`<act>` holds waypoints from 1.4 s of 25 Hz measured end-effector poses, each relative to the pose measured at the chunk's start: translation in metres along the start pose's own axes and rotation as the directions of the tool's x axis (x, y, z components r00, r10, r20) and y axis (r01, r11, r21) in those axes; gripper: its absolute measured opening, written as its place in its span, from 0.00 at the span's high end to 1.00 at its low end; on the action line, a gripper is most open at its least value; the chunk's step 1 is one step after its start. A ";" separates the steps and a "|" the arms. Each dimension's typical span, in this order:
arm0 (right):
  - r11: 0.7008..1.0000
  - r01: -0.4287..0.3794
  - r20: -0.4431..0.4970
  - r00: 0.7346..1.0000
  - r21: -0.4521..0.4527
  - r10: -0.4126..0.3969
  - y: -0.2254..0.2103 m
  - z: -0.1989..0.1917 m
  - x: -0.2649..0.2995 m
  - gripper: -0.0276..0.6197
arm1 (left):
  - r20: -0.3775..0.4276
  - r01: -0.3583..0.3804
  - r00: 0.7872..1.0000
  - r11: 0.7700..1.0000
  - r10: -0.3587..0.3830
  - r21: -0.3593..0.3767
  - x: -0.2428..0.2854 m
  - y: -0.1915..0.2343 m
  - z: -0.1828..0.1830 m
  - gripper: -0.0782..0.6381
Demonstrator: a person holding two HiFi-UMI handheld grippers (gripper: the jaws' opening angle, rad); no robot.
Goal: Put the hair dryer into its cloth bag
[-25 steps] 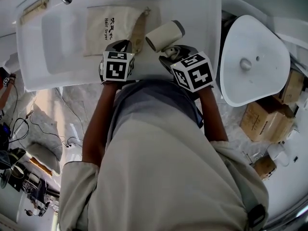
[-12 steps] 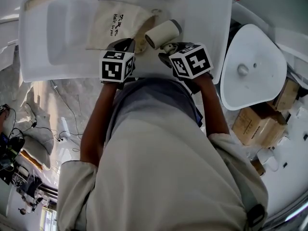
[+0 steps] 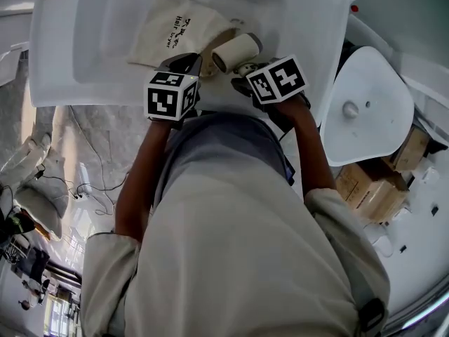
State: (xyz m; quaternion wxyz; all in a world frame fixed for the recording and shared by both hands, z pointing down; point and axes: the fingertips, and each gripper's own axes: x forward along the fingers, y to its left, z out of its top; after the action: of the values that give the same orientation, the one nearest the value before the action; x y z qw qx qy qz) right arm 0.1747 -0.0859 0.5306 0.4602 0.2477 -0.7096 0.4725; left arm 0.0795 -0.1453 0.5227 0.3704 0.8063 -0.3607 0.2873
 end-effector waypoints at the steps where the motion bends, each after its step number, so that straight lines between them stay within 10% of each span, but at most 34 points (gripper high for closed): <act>1: 1.000 -0.009 -0.009 1.000 0.004 0.009 0.001 0.001 0.003 0.57 | 0.003 0.002 1.000 1.000 -0.002 -0.001 0.000 0.000 0.001 0.85; 35: 0.990 -0.136 -0.136 0.982 -0.023 0.132 0.008 0.047 0.075 0.57 | 0.021 0.062 0.998 0.998 -0.062 0.009 -0.011 0.000 0.001 0.85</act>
State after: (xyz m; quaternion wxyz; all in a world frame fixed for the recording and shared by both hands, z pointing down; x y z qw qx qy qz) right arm 0.1148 -0.1186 0.5873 0.4779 0.1595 -0.6998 0.5064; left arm 0.0736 -0.1418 0.5146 0.3718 0.8217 -0.3384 0.2685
